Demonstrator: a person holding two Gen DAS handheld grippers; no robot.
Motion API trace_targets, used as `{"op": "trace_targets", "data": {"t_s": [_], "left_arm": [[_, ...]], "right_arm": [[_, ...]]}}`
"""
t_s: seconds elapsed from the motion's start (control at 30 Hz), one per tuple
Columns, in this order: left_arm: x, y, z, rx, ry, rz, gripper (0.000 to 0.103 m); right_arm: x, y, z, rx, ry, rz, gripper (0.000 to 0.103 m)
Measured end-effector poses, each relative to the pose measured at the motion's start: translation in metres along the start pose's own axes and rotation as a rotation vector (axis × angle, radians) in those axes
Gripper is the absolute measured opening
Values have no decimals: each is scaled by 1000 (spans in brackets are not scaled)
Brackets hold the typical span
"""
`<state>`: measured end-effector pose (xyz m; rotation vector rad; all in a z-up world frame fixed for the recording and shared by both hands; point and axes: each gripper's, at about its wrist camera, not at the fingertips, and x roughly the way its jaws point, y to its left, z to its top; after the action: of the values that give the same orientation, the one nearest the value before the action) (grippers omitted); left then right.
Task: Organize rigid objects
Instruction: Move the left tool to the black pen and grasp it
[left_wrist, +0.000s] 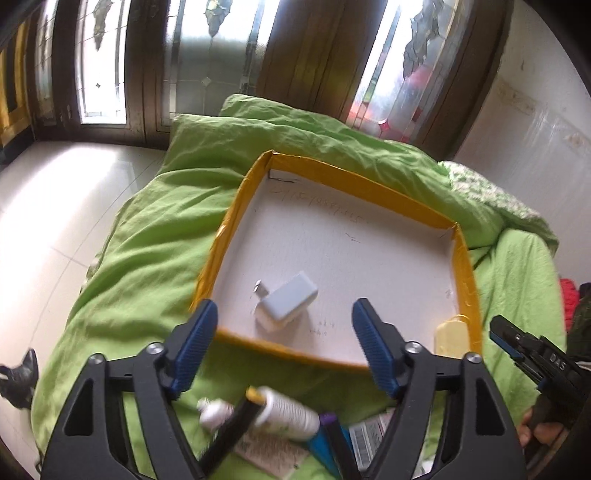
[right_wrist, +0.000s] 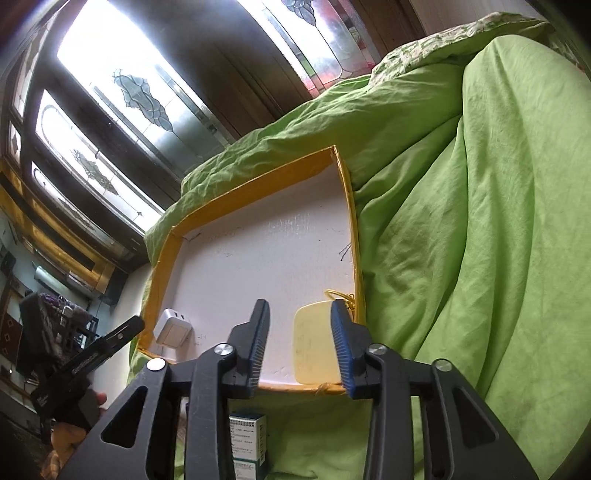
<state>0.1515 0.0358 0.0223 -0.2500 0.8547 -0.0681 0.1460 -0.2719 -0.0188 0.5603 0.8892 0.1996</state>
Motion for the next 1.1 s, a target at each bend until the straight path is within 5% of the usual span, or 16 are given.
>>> {"op": "trace_targets", "data": {"t_s": [0.23, 0.67, 0.9, 1.1], "left_arm": [[-31, 19, -63, -13, 21, 34, 79], [-40, -3, -115, -12, 124, -29, 79], [-34, -42, -143, 109, 189, -79, 79], [-32, -42, -142, 106, 192, -78, 79]], "right_arm": [[-18, 11, -6, -16, -4, 12, 65], [-38, 18, -37, -50, 37, 30, 71], [-42, 16, -64, -71, 110, 32, 76], [-38, 17, -74, -79, 139, 32, 76]]}}
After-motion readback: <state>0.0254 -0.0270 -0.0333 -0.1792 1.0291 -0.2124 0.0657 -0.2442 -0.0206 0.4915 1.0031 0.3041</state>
